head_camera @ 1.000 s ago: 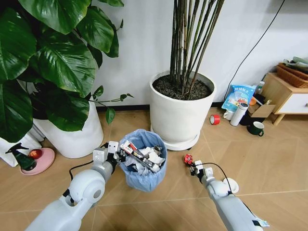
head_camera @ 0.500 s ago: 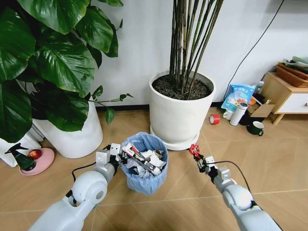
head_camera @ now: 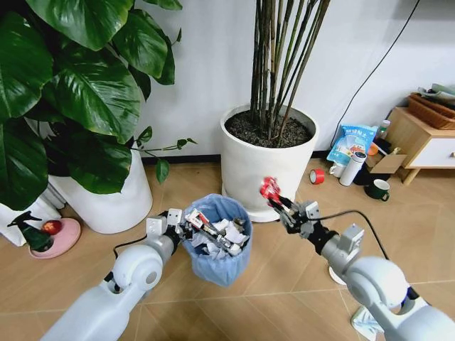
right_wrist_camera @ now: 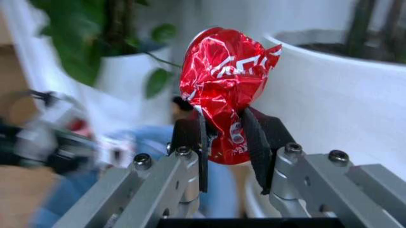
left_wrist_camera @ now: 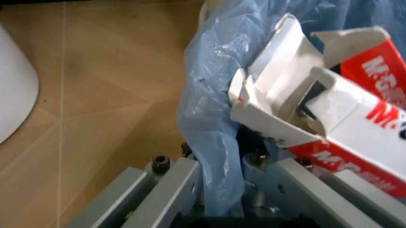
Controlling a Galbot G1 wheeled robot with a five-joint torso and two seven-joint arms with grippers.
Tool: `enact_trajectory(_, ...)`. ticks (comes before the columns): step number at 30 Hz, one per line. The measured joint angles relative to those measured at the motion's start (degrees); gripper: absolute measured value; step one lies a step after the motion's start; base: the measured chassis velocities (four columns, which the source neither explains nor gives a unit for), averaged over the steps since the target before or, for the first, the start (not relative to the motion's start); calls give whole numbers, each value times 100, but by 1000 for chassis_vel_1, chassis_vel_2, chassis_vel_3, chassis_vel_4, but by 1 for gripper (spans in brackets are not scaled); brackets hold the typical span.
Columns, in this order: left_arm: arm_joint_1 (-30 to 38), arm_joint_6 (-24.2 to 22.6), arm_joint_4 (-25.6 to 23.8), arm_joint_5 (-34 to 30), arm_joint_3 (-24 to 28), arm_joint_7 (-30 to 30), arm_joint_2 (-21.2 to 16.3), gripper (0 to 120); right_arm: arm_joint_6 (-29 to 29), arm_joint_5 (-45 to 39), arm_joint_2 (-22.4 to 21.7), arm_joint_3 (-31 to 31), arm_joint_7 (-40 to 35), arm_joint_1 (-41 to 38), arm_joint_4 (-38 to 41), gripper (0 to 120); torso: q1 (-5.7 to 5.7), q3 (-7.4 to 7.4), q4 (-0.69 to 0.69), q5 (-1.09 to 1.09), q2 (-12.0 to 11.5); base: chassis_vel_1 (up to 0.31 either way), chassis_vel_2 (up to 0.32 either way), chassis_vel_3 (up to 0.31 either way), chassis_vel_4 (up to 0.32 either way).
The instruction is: Pick up the trash bin and place the garbage on the floor into it.
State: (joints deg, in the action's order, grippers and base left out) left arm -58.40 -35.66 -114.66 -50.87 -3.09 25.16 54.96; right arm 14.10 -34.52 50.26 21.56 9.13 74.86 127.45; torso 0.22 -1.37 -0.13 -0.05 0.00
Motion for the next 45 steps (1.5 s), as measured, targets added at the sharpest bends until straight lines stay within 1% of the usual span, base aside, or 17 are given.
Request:
enact_trajectory(2, 81, -43, 13, -78, 76, -2, 0, 0, 162, -149, -81, -221, -1, -118, 109, 17, 0, 0, 0, 0, 0, 0, 0, 0, 0)
enact_trajectory(7, 225, -56, 36, -145, 178, 6, 9, 0, 183, -81, -102, -603, 1, -290, -27, 17, 0, 0, -1, 1, 0, 0, 0, 0, 0)
enact_trajectory(8, 272, -56, 36, -172, 223, 34, 11, 0, 183, -25, -98, -821, 2, -419, -124, 17, 0, 0, 0, 1, 0, 0, 0, 0, 0)
enact_trajectory(15, 397, -57, 41, -243, 348, 117, 53, 0, 216, 146, -23, -1247, -13, -764, -351, 17, 0, -1, 0, 1, 0, 0, 0, 0, 0)
enact_trajectory(22, 417, -57, 44, -247, 367, 131, 87, 0, 208, 222, 19, -1277, -25, -810, -463, 43, 0, -1, 0, 0, 0, 0, 0, 0, 0)
enact_trajectory(23, 417, -57, 44, -247, 367, 131, 87, 0, 208, 222, 19, -1277, -25, -810, -463, 43, 0, -1, 0, 0, 0, 0, 0, 0, 0)
enact_trajectory(27, 425, -58, 65, -227, 375, 126, 113, 0, 192, 231, 45, -1248, -31, -810, -486, 63, 0, -1, 0, 0, 0, 0, 0, 0, 0)
enact_trajectory(28, 425, -58, 65, -227, 375, 126, 113, 0, 192, 231, 45, -1248, -31, -810, -486, 63, 0, -1, 0, 0, 0, 0, 0, 0, 0)
enact_trajectory(30, 434, -58, 80, -213, 377, 124, 146, 0, 192, 233, 59, -1183, -41, -794, -486, 73, 0, 0, 0, 1, 0, 0, 0, 0, 0)
enact_trajectory(34, 429, -58, 81, -190, 374, 126, 169, 0, 188, 263, 83, -1024, -123, -730, -486, 84, 0, 0, 0, 0, 0, 0, 0, 0, 0)
enact_trajectory(35, 408, -58, 81, -170, 356, 130, 169, 0, 182, 274, 94, -950, -214, -685, -484, 90, 0, 0, -1, 1, 0, 0, 0, 0, 0)
enact_trajectory(37, 404, -58, 80, -166, 352, 130, 169, 0, 181, 276, 97, -934, -237, -677, -482, 91, 0, -1, -1, 1, 0, 0, 0, 0, 0)
enact_trajectory(38, 397, -58, 75, -161, 344, 130, 169, 0, 177, 278, 100, -916, -265, -665, -477, 98, 0, 0, -1, 0, 0, 0, 0, 0, 0)
enact_trajectory(40, 395, -58, 73, -159, 340, 130, 169, 0, 176, 279, 101, -910, -272, -661, -475, 99, 0, 0, 0, 1, 0, 0, 0, 0, 0)
enact_trajectory(41, 304, -52, -46, -43, 200, 113, 114, 0, 183, 390, 176, -739, -570, -574, -443, 100, 1, -2, -1, -4, -1, 0, 0, 0, 0)
enact_trajectory(43, 17, -15, -217, 139, -94, 148, -28, 0, 231, 635, 314, -106, -893, -137, -449, 100, 0, 1, 2, 9, 2, 0, 0, 0, 0)
enact_trajectory(45, -74, -13, -275, 157, -133, 151, -58, 0, 245, 709, 360, 86, -922, 61, -478, 100, 1, -1, 2, 4, 0, 0, 0, 0, 0)
